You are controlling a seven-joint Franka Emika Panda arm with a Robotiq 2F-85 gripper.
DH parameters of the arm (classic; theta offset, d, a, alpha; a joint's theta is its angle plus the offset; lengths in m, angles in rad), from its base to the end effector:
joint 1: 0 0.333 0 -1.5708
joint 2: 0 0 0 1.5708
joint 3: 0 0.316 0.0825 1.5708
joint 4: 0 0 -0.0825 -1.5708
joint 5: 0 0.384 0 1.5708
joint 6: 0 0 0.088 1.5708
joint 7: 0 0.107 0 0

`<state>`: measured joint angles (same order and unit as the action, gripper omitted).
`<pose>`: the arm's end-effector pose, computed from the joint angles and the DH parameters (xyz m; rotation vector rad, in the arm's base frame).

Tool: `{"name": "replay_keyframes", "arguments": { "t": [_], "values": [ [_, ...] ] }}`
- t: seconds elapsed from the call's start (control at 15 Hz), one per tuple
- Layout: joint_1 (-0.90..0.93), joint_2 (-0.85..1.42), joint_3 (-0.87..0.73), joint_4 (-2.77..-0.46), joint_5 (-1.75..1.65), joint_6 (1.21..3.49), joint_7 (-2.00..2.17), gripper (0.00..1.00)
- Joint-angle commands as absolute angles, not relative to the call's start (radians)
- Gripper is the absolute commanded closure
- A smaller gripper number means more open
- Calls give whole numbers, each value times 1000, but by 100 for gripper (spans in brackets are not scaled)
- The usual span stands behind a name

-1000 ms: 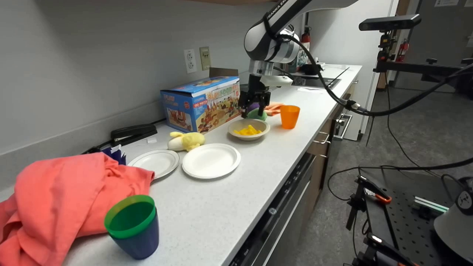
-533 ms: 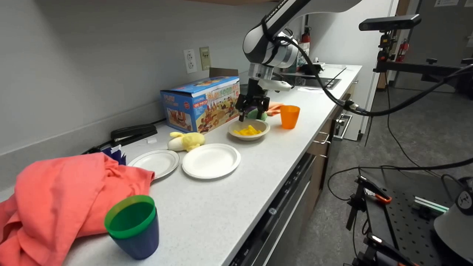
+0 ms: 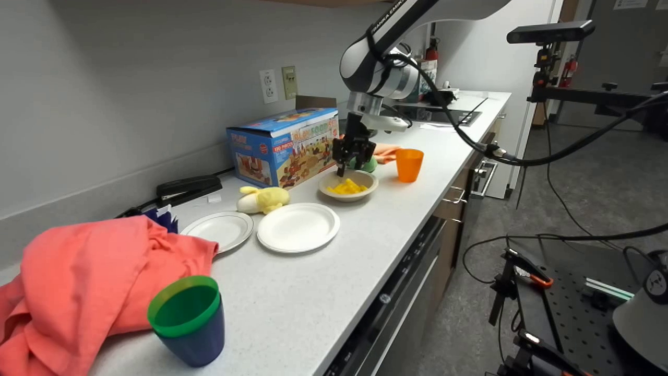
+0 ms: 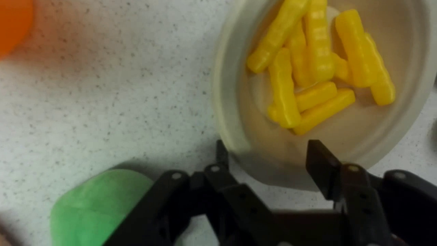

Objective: Pour the chips from the white bowl onto the white plate

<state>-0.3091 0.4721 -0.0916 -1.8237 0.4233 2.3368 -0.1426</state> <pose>0.6052 -0.2444 0.2827 -2.7868 0.7647 -0.1701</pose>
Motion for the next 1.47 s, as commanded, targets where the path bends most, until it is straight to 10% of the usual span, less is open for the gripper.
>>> {"name": "replay_keyframes", "arguments": {
  "t": [0.0,0.27,1.4],
  "values": [
    [-322,478,-73,-1808,444,2352,-156,69],
    [-322,480,-74,-1807,443,2354,-150,99],
    [-370,377,-24,-1801,494,2255,-413,99]
  ]
}}
